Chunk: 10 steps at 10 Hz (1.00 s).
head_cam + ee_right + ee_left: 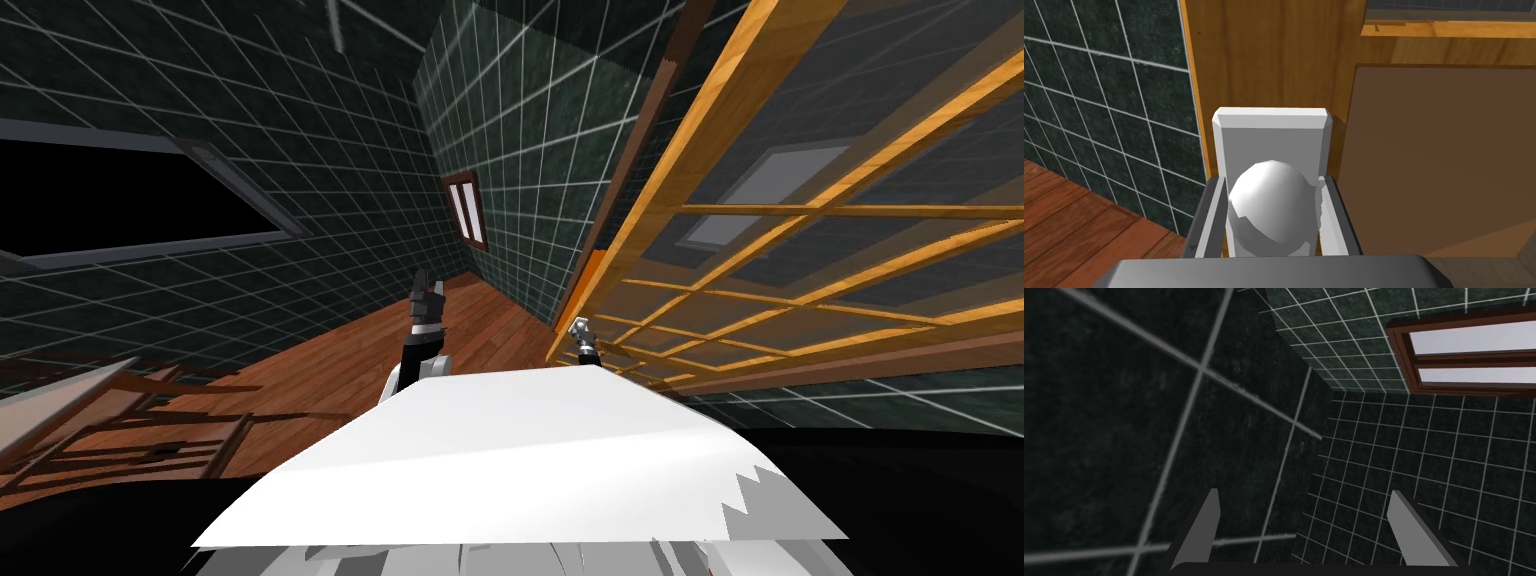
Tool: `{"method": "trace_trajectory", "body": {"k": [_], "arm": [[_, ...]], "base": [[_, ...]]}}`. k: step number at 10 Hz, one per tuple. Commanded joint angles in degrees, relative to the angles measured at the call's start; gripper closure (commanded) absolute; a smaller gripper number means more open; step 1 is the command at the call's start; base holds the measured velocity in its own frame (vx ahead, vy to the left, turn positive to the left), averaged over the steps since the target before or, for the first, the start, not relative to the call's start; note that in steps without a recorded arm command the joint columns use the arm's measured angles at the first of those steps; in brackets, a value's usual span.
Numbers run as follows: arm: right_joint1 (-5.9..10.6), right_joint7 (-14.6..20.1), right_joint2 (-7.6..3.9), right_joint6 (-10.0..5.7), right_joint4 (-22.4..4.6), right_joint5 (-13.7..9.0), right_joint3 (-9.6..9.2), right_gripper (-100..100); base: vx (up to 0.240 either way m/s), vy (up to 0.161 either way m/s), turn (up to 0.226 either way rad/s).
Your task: Pull the door open
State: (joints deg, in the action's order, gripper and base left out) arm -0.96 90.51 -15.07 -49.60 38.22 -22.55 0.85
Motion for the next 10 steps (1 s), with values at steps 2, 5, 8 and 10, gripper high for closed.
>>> {"method": "trace_trajectory", "body": {"k": [2,5,8,10], "arm": [[-0.92,1.9,-0.89,-0.55,0.8,1.1,-1.77,100],[-1.98,4.1,-2.2,-1.24,1.7,2.4,-3.89,100],[-2.65,5.0,-2.88,-1.27,2.4,3.0,-4.7,100],[-3.69,6.6,-3.77,-2.09,3.0,4.2,-6.57,100]], "base": [[-0.247,-0.013,0.08],[-0.247,-0.015,0.095],[-0.196,-0.007,0.054],[-0.196,-0.021,0.063]]}}
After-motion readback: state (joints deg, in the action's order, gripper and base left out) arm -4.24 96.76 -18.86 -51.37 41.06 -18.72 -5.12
